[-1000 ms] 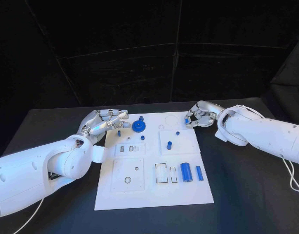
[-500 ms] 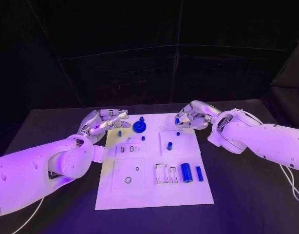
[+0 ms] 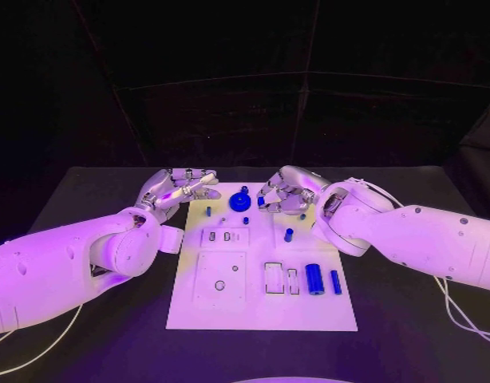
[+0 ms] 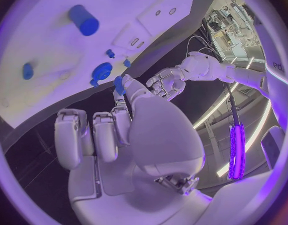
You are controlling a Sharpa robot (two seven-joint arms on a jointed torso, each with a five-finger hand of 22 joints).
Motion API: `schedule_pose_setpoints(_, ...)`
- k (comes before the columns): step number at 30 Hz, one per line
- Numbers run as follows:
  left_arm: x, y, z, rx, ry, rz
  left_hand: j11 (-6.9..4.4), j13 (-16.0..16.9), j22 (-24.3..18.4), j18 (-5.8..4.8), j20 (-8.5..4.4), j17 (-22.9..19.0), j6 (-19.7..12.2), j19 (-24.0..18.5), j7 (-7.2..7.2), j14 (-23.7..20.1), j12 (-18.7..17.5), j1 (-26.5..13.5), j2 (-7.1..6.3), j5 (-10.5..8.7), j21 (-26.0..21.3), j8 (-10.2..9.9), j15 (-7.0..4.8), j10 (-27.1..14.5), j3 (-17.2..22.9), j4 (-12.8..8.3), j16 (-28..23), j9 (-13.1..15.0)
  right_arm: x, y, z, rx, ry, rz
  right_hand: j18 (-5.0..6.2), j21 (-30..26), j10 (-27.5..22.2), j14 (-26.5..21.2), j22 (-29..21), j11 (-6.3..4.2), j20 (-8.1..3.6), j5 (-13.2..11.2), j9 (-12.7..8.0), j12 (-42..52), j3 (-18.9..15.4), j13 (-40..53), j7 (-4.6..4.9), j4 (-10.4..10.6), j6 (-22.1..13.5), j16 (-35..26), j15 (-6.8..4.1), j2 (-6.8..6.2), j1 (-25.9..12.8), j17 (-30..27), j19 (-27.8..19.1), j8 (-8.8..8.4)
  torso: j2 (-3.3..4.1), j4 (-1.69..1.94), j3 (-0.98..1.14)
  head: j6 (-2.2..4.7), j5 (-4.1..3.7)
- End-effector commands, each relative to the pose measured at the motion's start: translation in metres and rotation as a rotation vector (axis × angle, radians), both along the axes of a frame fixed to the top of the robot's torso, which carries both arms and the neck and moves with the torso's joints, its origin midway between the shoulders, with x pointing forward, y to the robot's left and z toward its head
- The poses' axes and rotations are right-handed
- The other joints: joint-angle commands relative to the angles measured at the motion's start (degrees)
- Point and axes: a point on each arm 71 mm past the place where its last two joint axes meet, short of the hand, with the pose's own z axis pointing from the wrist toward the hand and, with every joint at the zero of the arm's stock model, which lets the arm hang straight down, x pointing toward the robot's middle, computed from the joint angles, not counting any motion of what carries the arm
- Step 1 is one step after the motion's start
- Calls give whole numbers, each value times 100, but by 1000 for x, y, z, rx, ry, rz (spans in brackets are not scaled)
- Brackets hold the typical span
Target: Assemble the parts on the task board
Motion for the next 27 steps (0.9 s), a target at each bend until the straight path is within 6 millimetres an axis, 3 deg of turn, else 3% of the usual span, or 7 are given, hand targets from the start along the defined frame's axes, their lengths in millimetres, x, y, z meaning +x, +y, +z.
schedule_pose_setpoints(1, 1, 2, 3, -23, -6, 14, -1, 1, -10, 77, 11, 7, 49, 22, -1, 18, -20, -22, 29, 15, -31, -36, 3, 44, 14, -33, -28, 3, 0, 10, -5, -83, -12, -27, -80, 30, -42, 458, 942, -8, -41, -3, 18, -17, 44, 291, -43, 0, 99, -13, -42, -28, -30, 895, 153, 34, -11, 18, -17, -35, 85)
schedule_pose_setpoints(2, 1, 2, 3, -29, -1, 19, -3, 1, -10, 78, 11, 7, 51, 22, -3, 19, -20, -21, 29, 15, -31, -36, 2, 48, 16, -35, -29, 4, 0, 15, -8, -91, -14, -21, -80, 30, -42, 458, 942, -8, -41, -3, 18, -17, 44, 291, -43, 0, 99, -13, -42, -28, -30, 895, 153, 34, -9, 5, -13, -42, 136)
schedule_pose_setpoints(5, 2, 3, 4, -42, 5, 28, -10, 2, -13, 79, 10, 11, 64, 22, -11, 21, -20, -15, 27, 16, -33, -35, -1, 64, 26, -49, -38, 5, -4, 27, -16, -107, -12, -4, -79, 29, -45, 456, 941, -6, -41, -13, 18, -24, 48, 286, -41, 3, 101, -16, -41, -36, -50, 889, 153, 32, -13, 12, -20, -63, 197)
schedule_pose_setpoints(8, 2, 3, 4, -47, 6, 33, -10, 2, -13, 79, 10, 11, 64, 22, -11, 21, -20, -15, 27, 16, -33, -35, -1, 64, 26, -49, -38, 5, -7, 37, -23, -121, -10, 12, -79, 28, -45, 456, 939, -6, -41, -13, 18, -25, 48, 286, -41, 3, 101, -17, -41, -36, -50, 888, 151, 32, -10, -5, -7, -102, 266)
schedule_pose_setpoints(14, 3, 4, 6, -49, 3, 41, -14, 2, -15, 79, 8, 13, 73, 22, -15, 23, -22, -9, 32, 17, -34, -34, -4, 74, 37, -58, -44, 6, -12, 52, -34, -148, -6, 37, -80, 30, -44, 457, 943, -5, -41, -15, 18, -23, 49, 288, -41, 4, 101, -15, -41, -39, -57, 891, 154, 31, 6, 4, -9, -114, 283)
schedule_pose_setpoints(17, 4, 5, 7, -47, 1, 47, -15, 2, -16, 79, 8, 14, 77, 22, -16, 23, -22, -8, 34, 18, -34, -34, -5, 78, 41, -60, -46, 6, -16, 58, -39, -158, -3, 48, -80, 30, -44, 457, 943, -5, -41, -15, 18, -23, 49, 288, -41, 4, 101, -15, -41, -39, -57, 891, 154, 31, 0, 0, 3, -136, 310)
schedule_pose_setpoints(27, 5, 4, 8, -48, -1, 46, -15, 2, -16, 79, 8, 14, 77, 22, -16, 23, -22, -8, 34, 18, -34, -34, -5, 78, 41, -60, -46, 6, -20, 67, -46, -171, 2, 65, -78, 26, -43, 455, 935, -3, -41, -13, 16, -23, 52, 289, -39, 6, 98, -19, -40, -48, -76, 885, 148, 26, -4, -6, 7, -180, 348)
